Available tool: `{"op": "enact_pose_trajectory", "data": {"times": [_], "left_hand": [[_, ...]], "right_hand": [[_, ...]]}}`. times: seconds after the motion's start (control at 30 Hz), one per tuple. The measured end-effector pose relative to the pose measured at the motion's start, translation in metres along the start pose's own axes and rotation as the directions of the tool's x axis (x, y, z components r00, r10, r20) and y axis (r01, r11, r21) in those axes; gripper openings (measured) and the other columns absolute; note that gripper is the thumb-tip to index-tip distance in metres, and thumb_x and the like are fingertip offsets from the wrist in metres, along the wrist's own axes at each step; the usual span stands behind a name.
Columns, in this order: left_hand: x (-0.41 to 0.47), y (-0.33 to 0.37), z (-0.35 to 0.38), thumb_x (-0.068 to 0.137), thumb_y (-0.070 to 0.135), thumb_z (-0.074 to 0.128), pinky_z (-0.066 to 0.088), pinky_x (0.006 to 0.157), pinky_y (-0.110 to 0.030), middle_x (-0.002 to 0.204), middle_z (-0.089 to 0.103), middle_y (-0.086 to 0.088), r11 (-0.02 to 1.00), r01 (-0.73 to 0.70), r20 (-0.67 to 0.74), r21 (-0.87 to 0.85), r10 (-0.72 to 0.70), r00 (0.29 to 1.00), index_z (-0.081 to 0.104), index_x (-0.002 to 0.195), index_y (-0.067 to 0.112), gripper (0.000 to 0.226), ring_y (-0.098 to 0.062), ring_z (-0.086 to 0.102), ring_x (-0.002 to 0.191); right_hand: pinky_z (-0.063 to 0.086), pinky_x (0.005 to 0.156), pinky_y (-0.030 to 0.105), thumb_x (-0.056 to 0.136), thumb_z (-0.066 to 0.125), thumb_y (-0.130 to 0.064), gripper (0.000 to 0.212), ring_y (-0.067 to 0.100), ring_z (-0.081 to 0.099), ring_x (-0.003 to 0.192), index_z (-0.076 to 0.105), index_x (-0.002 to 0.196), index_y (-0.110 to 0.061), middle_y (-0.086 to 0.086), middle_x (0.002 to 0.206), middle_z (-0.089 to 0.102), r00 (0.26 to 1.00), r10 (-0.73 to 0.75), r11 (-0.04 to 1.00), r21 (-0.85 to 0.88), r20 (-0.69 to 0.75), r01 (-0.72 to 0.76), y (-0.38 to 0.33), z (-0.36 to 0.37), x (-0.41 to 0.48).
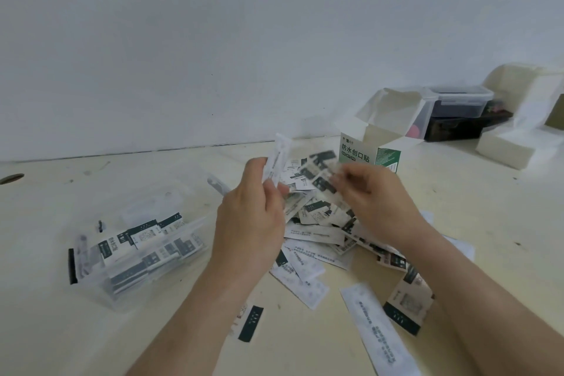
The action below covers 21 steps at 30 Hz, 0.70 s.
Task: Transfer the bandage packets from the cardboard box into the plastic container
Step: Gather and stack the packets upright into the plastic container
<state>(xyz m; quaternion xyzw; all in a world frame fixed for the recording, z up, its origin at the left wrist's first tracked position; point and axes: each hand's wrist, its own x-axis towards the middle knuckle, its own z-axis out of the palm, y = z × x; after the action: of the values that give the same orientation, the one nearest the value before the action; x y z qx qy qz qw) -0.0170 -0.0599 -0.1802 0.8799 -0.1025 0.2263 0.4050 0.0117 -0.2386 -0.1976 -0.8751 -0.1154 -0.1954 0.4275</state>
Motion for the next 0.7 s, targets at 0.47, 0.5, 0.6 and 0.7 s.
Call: {"op": "enact_pose_trajectory", "data": {"times": [0.47, 0.5, 0.6, 0.7], "left_hand": [[-0.013, 0.002, 0.015, 0.096, 0.031, 0.033, 0.040, 0.092, -0.028, 0.126, 0.052, 0.003, 0.948, -0.191, 0.246, 0.254, 0.128, 0.961, 0.036, 0.142, 0.020, 0.048, -0.019, 0.049, 0.117], [-0.014, 0.005, 0.016, 0.097, 0.030, 0.034, 0.038, 0.097, -0.027, 0.134, 0.047, 0.005, 0.954, -0.184, 0.281, 0.239, 0.113, 0.953, 0.028, 0.148, 0.022, 0.052, -0.016, 0.044, 0.123], [-0.012, 0.007, 0.012, 0.099, 0.025, 0.035, 0.038, 0.092, -0.024, 0.136, 0.047, 0.006, 0.979, -0.122, 0.284, 0.164, 0.071, 0.956, 0.026, 0.150, 0.025, 0.052, -0.012, 0.047, 0.116], [-0.009, 0.008, 0.005, 0.096, 0.006, 0.035, 0.040, 0.071, -0.017, 0.119, 0.051, 0.005, 0.997, -0.046, 0.187, 0.057, 0.035, 0.982, 0.046, 0.137, 0.032, 0.050, -0.007, 0.051, 0.086]], "right_hand": [[0.052, 0.064, 0.033, 0.099, 0.052, -0.034, 0.035, 0.021, 0.065, 0.071, 0.064, 0.093, -0.002, 0.013, 0.076, 0.064, 0.899, 0.295, 0.577, 0.690, 0.323, -0.437, -0.042, 0.033, -0.019], [0.051, 0.062, 0.031, 0.100, 0.052, -0.029, 0.030, 0.018, 0.065, 0.068, 0.065, 0.088, -0.006, 0.008, 0.073, 0.066, 0.883, 0.347, 0.543, 0.700, 0.316, -0.464, -0.043, 0.032, -0.018], [0.052, 0.058, 0.032, 0.101, 0.048, -0.021, 0.023, 0.019, 0.067, 0.064, 0.066, 0.091, -0.011, 0.005, 0.071, 0.070, 0.852, 0.447, 0.479, 0.732, 0.272, -0.485, -0.042, 0.025, -0.014], [0.055, 0.060, 0.037, 0.101, 0.045, -0.012, 0.019, 0.020, 0.062, 0.054, 0.063, 0.096, -0.007, 0.007, 0.063, 0.065, 0.837, 0.465, 0.377, 0.790, 0.290, -0.483, -0.042, 0.018, -0.013]]}}
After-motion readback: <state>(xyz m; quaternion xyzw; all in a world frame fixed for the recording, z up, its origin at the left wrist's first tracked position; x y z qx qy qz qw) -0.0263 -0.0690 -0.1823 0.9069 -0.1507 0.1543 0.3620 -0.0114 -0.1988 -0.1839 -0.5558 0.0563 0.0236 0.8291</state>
